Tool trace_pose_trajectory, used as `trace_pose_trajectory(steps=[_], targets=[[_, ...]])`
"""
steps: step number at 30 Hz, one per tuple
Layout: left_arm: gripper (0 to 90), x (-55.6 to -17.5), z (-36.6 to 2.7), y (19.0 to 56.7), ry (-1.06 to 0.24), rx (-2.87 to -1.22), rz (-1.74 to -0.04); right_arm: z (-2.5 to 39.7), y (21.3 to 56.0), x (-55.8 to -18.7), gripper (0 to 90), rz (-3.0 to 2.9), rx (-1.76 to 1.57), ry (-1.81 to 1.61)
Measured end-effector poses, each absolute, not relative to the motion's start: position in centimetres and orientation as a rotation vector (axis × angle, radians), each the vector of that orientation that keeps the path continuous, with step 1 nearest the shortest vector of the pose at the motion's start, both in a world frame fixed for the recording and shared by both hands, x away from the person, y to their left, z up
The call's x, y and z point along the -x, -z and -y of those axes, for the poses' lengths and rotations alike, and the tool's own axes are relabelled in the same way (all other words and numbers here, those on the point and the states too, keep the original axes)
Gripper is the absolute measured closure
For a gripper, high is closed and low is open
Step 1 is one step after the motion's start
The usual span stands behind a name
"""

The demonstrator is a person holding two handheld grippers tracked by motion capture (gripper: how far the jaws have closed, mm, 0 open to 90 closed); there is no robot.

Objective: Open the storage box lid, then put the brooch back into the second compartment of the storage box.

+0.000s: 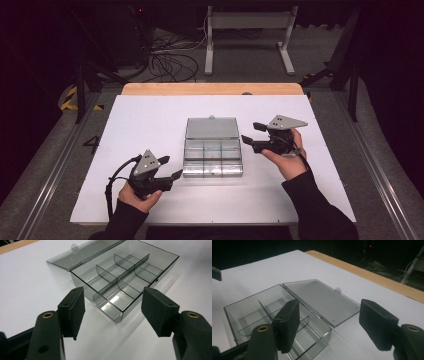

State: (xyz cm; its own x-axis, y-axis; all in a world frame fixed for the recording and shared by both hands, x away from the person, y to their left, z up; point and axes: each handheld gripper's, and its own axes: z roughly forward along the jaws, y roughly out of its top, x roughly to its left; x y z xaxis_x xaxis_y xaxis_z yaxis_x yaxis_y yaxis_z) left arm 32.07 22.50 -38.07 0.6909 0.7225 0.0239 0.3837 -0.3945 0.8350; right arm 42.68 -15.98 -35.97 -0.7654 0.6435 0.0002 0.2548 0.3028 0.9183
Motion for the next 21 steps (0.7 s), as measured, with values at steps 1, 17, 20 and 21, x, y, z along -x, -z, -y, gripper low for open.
trace_pose_trajectory(steps=[1, 17, 20, 21], targets=[[36.0, -32.1, -22.6, 38.0, -0.491, -2.021, -0.848, 16.0, 35.9, -42.5, 31.5, -2.206, -0.802, -1.46], [36.0, -32.0, -23.3, 37.6, -0.508, -2.013, -0.866, 16.9, 36.4, -40.4, 13.9, -2.241, -0.769, -1.545], [36.0, -32.0, -23.2, 37.6, -0.505, -2.014, -0.865, 17.3, 36.3, -40.1, 12.6, -2.225, -0.794, -1.56], [36.1, -32.0, -23.2, 37.6, -0.503, -2.014, -0.863, 17.5, 36.3, -40.0, 12.2, -2.223, -0.799, -1.559]])
